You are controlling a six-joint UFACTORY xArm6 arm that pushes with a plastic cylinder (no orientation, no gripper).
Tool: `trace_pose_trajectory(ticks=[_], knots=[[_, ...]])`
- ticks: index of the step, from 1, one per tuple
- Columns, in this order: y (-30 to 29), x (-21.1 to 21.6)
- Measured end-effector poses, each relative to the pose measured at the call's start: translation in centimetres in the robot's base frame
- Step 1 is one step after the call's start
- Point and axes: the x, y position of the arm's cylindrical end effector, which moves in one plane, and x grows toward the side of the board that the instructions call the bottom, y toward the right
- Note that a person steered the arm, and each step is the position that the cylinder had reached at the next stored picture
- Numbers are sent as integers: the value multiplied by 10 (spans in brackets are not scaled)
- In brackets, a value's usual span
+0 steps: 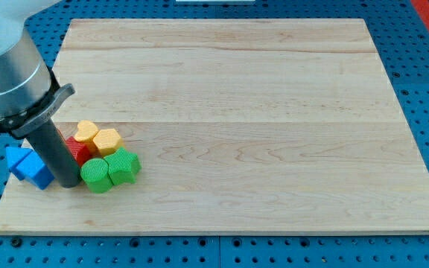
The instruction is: Move the green blocks towards the bottom center of the board
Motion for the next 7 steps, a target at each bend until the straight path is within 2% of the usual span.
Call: trace_pose_trajectory(ticks=[1,5,6,7], knots=[[0,3],[105,-36],[111,-57],[110,-98]])
